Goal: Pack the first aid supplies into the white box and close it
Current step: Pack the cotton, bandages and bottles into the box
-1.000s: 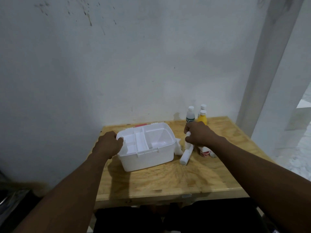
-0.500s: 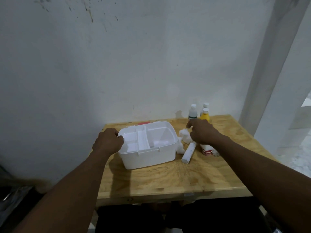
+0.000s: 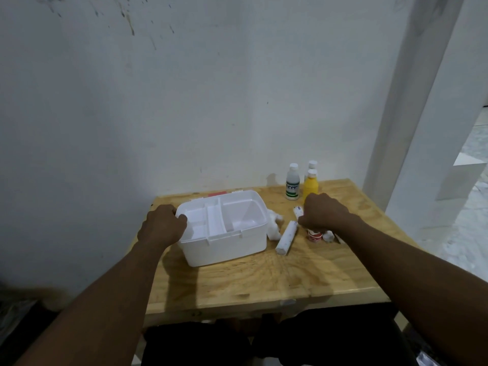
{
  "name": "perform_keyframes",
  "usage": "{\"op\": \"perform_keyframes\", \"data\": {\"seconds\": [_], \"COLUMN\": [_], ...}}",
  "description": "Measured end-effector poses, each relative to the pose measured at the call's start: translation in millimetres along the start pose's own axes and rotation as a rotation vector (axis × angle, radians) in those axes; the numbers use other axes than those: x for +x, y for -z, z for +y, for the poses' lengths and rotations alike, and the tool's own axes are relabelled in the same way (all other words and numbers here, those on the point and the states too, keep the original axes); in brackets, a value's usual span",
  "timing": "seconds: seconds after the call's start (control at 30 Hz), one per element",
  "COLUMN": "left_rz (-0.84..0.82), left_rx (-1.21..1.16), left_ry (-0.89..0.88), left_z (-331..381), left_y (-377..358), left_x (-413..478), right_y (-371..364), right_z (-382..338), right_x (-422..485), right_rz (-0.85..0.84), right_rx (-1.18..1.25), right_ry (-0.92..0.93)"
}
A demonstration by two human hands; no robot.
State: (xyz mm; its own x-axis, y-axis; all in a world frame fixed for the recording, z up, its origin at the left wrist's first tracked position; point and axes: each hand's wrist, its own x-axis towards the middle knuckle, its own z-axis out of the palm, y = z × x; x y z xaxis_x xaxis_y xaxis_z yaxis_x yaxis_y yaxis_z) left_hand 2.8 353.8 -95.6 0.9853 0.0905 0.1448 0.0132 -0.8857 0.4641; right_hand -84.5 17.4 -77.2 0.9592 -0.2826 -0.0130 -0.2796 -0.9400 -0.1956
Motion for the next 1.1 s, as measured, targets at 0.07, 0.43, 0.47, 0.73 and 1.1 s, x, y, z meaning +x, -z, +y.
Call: {"op": "perform_keyframes", "data": {"seconds": [0.07,0.43,0.47,0.73,1.1], "left_rz": [-0.004,-0.009,-0.009,-0.019,-0.036], "left_rx": [-0.01,-0.02,-0.019,-0.043,-0.028], "left_ry": [0.004,0.009,0.007,0.025,0.01], "left_z": [-0.1,-0.4,-0.3,0.2,-1.2], "left_y": [-1.3,-2.6,-2.6,-1.1,-1.2], "left_x": [0.0,0.3,0.4,-0.2,1.3], "right_y": [4.1,-24.3,-24.7,-11.4,-37.0], "right_z": [5.8,22.2,23.0,8.3,-22.1], "right_x": [-4.2,-5.7,-5.5,-1.8,53.6], "right_rz": [-0.029,-0.07,-0.068,0.195,0.017], "right_rx": [-0.091,-0.137,-0.124,-0.057,-0.146], "right_ry": [-0.038,0.018,0.026,-0.012,0.066]}}
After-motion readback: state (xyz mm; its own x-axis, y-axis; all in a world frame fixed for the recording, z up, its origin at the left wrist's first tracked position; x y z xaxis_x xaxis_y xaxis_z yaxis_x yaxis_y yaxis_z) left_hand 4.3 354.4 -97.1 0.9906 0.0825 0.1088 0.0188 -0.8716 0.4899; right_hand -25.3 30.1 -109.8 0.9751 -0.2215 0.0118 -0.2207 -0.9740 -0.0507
